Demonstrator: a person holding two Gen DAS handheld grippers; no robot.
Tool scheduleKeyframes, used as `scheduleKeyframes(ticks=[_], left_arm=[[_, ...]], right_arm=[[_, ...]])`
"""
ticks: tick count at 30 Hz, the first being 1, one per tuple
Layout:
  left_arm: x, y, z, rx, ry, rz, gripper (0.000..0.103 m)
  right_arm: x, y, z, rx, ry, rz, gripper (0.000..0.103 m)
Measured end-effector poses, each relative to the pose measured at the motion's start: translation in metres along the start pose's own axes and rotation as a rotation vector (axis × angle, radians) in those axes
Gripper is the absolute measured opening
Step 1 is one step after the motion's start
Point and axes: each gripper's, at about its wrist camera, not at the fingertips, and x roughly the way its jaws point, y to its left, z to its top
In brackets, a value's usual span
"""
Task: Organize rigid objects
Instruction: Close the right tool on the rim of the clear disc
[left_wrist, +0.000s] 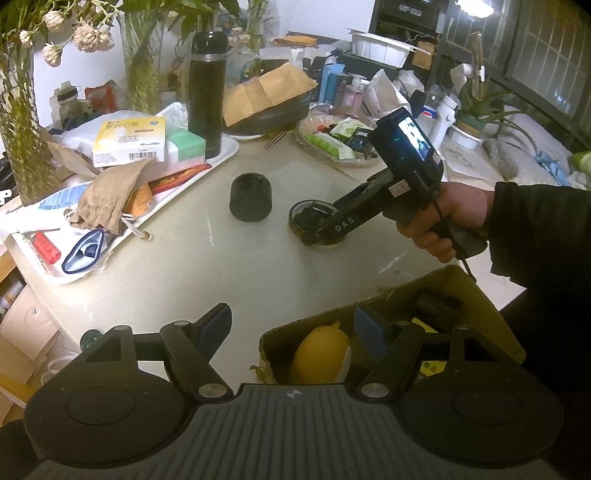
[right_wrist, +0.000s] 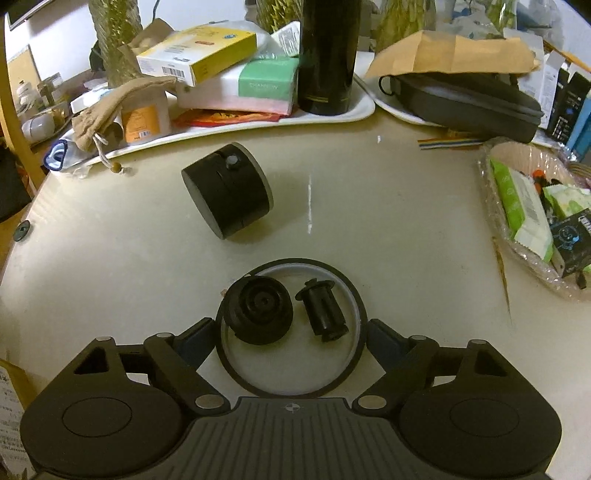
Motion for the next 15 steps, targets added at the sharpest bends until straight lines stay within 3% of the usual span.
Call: scheduleKeyframes(ticks=[15], left_arm=[[-0.005,0.000,0.000,-0.009,-0.014,0.002,0.073]], right_arm=[[-0.036,0.000,0.000,0.036,-0.084,0.030,0.088]])
